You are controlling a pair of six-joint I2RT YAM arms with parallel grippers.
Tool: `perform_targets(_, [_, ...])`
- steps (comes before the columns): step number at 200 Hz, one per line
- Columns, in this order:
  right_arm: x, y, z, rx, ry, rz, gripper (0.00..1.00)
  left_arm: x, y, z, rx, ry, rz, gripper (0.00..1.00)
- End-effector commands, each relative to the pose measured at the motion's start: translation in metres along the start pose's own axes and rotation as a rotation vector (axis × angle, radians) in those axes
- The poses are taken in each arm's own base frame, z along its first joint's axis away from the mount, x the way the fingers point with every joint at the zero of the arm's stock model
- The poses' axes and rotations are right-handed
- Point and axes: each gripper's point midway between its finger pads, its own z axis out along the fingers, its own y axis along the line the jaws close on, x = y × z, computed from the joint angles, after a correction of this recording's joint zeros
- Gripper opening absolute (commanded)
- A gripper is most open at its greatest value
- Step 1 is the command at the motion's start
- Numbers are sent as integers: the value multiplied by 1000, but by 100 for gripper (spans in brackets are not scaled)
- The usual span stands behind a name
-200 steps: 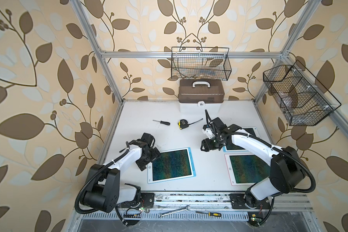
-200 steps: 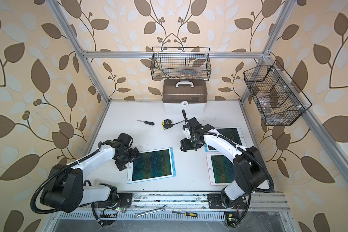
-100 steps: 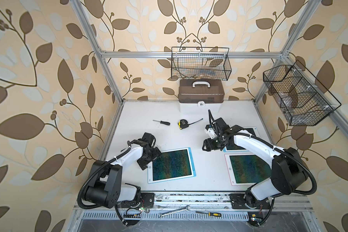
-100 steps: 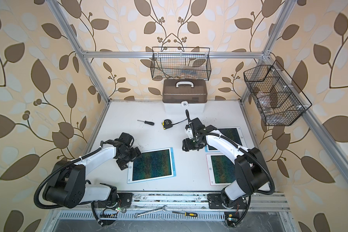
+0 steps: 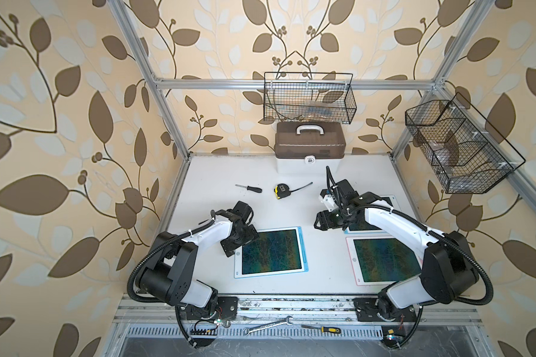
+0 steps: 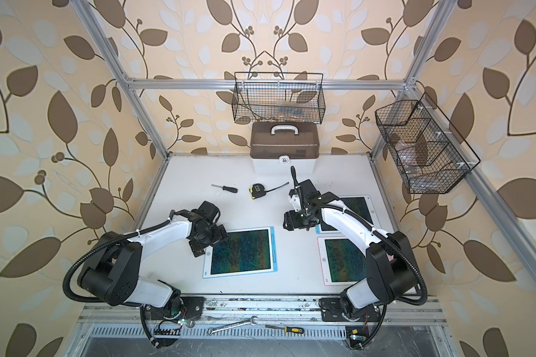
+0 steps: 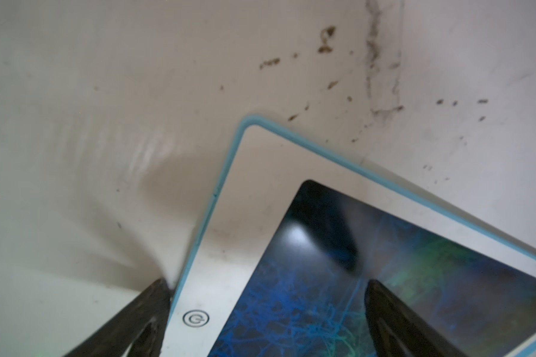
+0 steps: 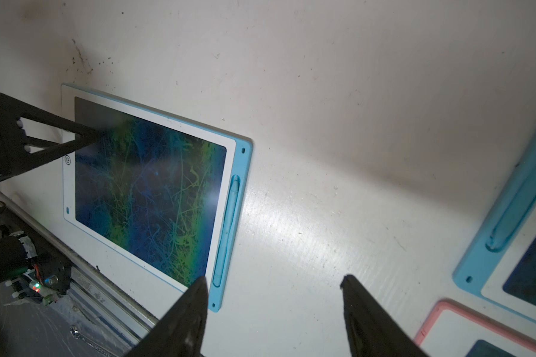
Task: Place the stylus back onto the writing tablet
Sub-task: Move the writing tablet to the center of the board.
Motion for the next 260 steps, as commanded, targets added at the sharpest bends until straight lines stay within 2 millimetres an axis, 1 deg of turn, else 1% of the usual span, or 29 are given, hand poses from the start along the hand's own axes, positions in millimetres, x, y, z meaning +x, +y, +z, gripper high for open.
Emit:
perform_targets(1, [5, -2, -4, -11, -9, 4, 69, 12, -13, 19, 29, 45, -15, 99])
perform_targets(28, [6, -8, -5, -6, -14, 19, 69, 17, -21, 22, 31, 45, -1, 99])
perform_targets(81, [1, -14, -10, 0, -38, 35, 69, 27, -40, 28, 26, 47, 40, 99])
perform_targets(115, [2, -20, -14, 7, -52, 50, 69, 30, -53, 32, 19, 54, 71, 99])
perform_targets(159, [0, -27, -19, 13, -73, 74, 69, 35, -74, 36, 26, 61, 109, 99])
perform_targets(222, [-6, -37, -29, 34, -111, 97, 69, 58, -101, 47, 27, 78, 159, 99])
perform_targets(260, [-8, -42, -32, 38, -123, 110, 69, 70, -110, 53, 20, 89, 184, 99])
